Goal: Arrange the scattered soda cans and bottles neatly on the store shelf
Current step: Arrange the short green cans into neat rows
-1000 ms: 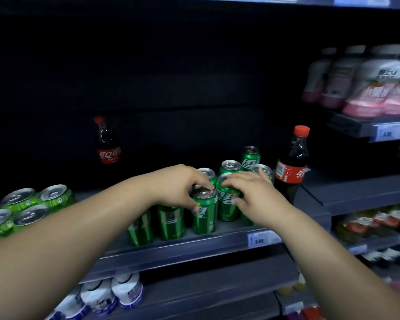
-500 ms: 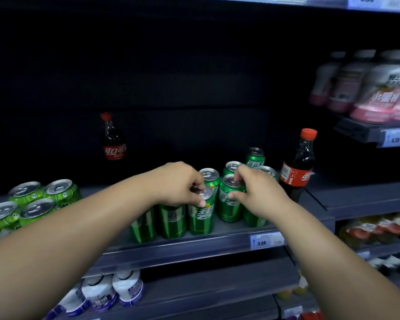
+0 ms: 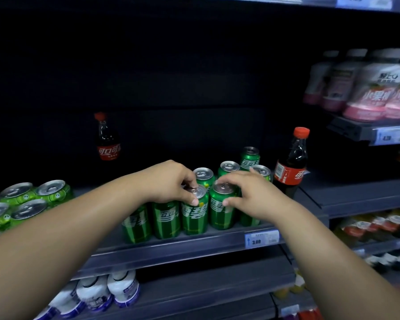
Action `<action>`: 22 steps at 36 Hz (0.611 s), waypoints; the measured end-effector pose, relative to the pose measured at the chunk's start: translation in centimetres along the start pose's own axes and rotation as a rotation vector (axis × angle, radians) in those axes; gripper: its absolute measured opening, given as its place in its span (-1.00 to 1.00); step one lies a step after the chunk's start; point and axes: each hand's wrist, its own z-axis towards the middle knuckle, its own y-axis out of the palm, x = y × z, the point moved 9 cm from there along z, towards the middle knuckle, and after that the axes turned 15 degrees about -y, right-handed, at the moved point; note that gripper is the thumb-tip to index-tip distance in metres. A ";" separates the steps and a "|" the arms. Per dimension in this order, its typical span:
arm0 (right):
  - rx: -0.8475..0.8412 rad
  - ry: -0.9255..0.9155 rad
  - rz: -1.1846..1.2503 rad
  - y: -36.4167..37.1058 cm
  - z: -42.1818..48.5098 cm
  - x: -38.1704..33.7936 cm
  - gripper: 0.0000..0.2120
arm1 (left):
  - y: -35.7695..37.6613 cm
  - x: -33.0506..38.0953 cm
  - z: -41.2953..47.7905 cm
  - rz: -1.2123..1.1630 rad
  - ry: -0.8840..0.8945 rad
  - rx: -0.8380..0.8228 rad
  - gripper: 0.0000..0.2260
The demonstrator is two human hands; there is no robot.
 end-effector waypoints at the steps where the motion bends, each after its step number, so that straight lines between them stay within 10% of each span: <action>1: 0.007 0.003 0.023 -0.1 0.0 0.0 -0.46 | 0.0 0.0 0.0 -0.007 -0.002 -0.003 -0.64; 14: -0.088 0.010 0.155 0.7 0.3 1.2 -0.52 | -2.5 -0.1 2.6 -0.143 0.032 0.042 -0.83; 22: 0.335 0.111 0.153 -2.7 1.0 3.1 -0.75 | -0.2 1.2 6.1 -0.087 0.038 -0.123 -0.50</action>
